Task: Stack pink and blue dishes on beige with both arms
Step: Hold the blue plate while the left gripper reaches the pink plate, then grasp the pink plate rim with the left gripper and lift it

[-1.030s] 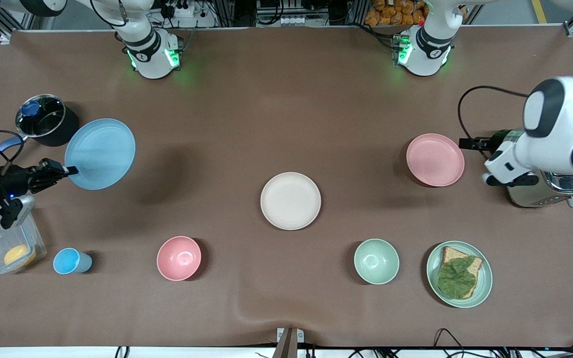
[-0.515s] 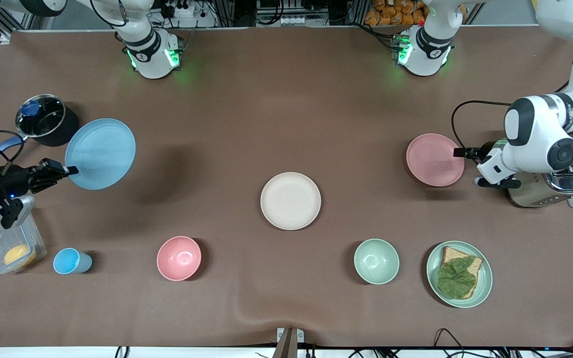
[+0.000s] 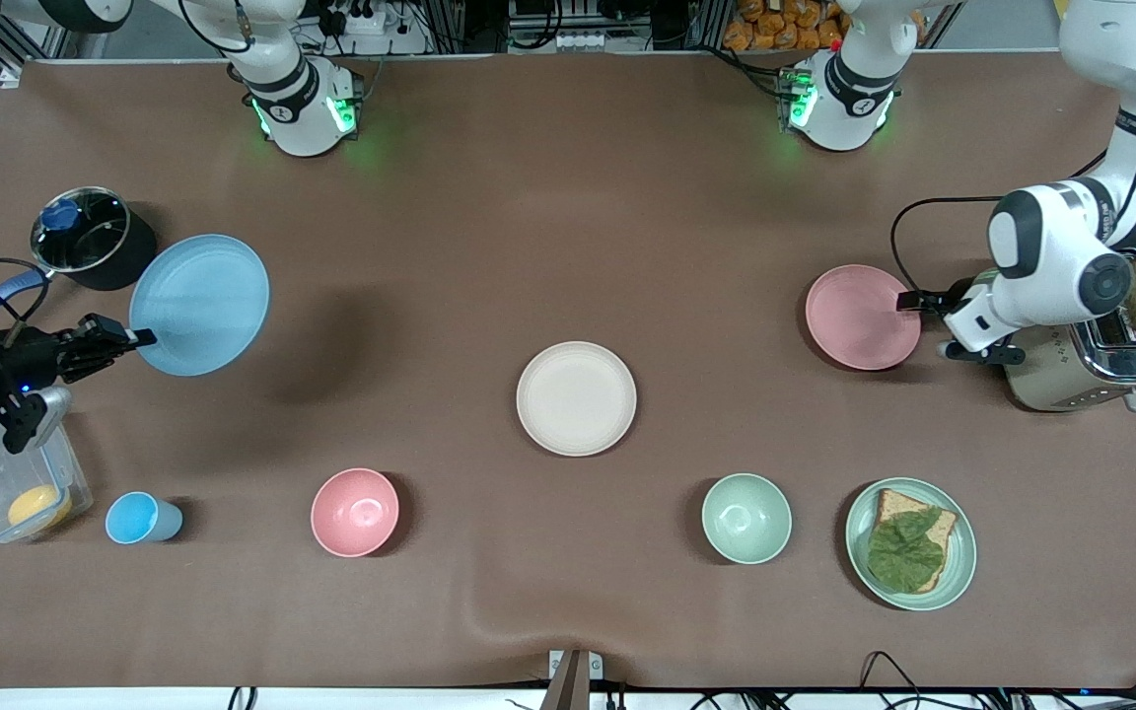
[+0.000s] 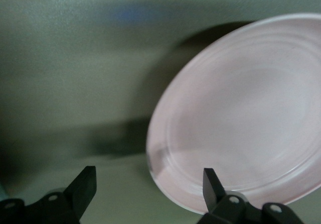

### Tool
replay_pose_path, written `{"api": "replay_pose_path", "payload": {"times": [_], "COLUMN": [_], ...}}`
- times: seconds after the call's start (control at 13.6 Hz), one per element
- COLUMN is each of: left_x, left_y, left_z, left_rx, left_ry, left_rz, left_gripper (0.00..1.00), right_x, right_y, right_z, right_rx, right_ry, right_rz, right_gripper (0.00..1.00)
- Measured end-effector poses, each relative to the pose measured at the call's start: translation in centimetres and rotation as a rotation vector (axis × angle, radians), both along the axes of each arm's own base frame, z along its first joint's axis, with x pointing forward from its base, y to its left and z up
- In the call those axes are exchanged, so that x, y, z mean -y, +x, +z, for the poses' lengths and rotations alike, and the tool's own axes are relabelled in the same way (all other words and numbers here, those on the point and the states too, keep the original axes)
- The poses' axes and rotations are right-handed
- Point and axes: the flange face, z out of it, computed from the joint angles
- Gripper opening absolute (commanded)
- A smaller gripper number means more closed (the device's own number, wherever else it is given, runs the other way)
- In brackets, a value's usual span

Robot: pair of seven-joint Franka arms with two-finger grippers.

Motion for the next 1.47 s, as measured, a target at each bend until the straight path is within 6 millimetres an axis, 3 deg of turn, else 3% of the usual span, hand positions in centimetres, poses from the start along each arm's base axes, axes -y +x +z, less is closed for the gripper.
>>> {"api": "replay_pose_path", "payload": {"times": [0.07,0.15,0.22,0.29,0.37,0.59,0.81,0.88,1.03,1.18,1.25,1.32,1.47], "left_x": [-1.1,-1.8,-2.1,-2.2,-2.2,-1.8,-1.7,-1.6,-0.5,1.8,4.0,7.3,16.4], "left_y": [-0.3,-0.5,-0.7,-0.6,-0.5,-0.3,0.2,0.9,3.6,6.6,8.1,9.3,10.9], "left_z": [-0.9,-1.7,-2.3,-2.3,-2.2,-1.8,-0.2,1.2,6.5,12.7,15.1,16.7,18.6], "left_rx": [0.014,0.022,0.022,0.027,0.03,0.035,0.02,0.001,-0.028,-0.012,0.004,0.015,0.013], "left_ry": [-0.04,-0.065,-0.077,-0.076,-0.076,-0.081,-0.096,-0.111,-0.15,-0.163,-0.152,-0.133,-0.094], "left_rz": [-0.008,-0.018,-0.024,-0.027,-0.029,-0.034,-0.04,-0.047,-0.079,-0.098,-0.078,-0.043,0.036], "left_gripper": [0.46,0.4,0.24,0.17,0.0,0.0,0.0,0.0,0.0,0.0,0.0,0.0,0.0], "right_x": [0.0,0.0,0.0,0.0,0.0,0.0,0.0,0.0,0.0,0.0,0.0,0.0,0.1], "right_y": [0.0,0.0,0.0,0.0,0.0,0.0,0.0,0.0,0.0,-0.1,-0.1,-0.1,-0.1], "right_z": [0.0,0.0,0.0,0.0,0.0,-0.1,-0.1,-0.1,-0.2,-0.2,-0.2,-0.2,-0.2], "right_rx": [0.0,0.0,-0.001,-0.001,-0.001,-0.001,-0.002,-0.003,-0.004,-0.004,-0.005,-0.005,-0.006], "right_ry": [0.0,0.0,0.0,0.0,0.0,0.0,0.001,0.001,0.001,0.001,0.001,0.001,0.001], "right_rz": [0.0,0.0,0.0,0.0,0.0,0.0,0.0,-0.001,0.0,-0.001,-0.001,-0.001,-0.001], "right_gripper": [0.0,0.0,0.0,0.0,0.0,0.0,0.0,0.0,0.0,0.0,0.0,0.0,0.0]}}
